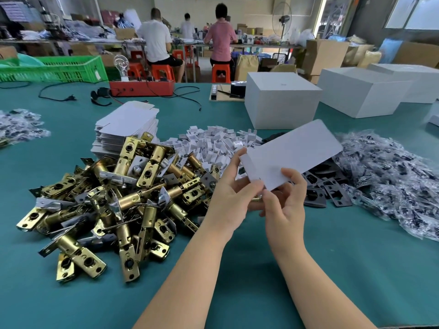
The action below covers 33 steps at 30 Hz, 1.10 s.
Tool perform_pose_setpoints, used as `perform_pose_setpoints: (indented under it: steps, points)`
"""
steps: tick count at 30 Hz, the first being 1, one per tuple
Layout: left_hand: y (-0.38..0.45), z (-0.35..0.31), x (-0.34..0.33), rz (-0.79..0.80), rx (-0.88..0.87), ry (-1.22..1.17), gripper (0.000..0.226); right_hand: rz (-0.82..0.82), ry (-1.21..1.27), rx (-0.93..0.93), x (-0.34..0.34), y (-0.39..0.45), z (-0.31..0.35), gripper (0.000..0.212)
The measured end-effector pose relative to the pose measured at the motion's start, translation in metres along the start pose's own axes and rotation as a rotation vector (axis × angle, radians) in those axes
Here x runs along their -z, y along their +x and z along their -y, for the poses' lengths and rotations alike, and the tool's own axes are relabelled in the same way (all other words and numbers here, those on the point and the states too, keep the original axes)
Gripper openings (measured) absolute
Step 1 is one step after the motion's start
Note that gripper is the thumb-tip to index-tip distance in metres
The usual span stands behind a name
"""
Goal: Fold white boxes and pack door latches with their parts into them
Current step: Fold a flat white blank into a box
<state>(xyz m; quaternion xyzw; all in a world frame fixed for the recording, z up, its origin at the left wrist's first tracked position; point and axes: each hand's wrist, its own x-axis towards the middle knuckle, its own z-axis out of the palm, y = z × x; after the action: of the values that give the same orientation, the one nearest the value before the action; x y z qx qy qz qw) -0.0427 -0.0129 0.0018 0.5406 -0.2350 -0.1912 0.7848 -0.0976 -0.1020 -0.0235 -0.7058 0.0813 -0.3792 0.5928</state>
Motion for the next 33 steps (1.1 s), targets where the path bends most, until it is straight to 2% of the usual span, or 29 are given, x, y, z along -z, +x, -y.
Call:
perform_pose_setpoints:
  steps: [4, 7, 12, 19, 25, 29, 33]
  points:
    - [0.0015, 0.0001, -0.0011, -0.062, 0.006, -0.083, 0.043, -0.008, -0.006, -0.006, 0.0000, -0.0009, -0.0006, 0.037]
    - [0.0025, 0.0004, -0.0001, -0.140, -0.015, -0.094, 0.040, 0.020, -0.053, 0.004, -0.0023, -0.0021, -0.0013, 0.038]
    - [0.0014, -0.0005, -0.0001, -0.178, -0.055, -0.059, 0.031, 0.032, -0.116, 0.018, -0.0041, -0.0023, -0.0023, 0.037]
    - [0.0010, -0.0023, 0.0020, -0.138, 0.015, -0.121, 0.039, 0.040, -0.125, 0.019, -0.0028, -0.0024, -0.0034, 0.038]
    - [0.0036, -0.0020, 0.0074, -0.092, 0.051, -0.181, 0.067, 0.063, -0.159, 0.033, -0.0012, -0.0008, 0.0006, 0.042]
    - [0.0046, 0.0006, 0.0059, -0.136, 0.022, -0.183, 0.067, 0.091, -0.187, 0.014, -0.0030, -0.0006, 0.0029, 0.053]
    - [0.0032, 0.0022, 0.0028, -0.140, -0.041, -0.114, 0.066, 0.043, -0.185, 0.019, -0.0018, 0.0007, 0.0048, 0.046]
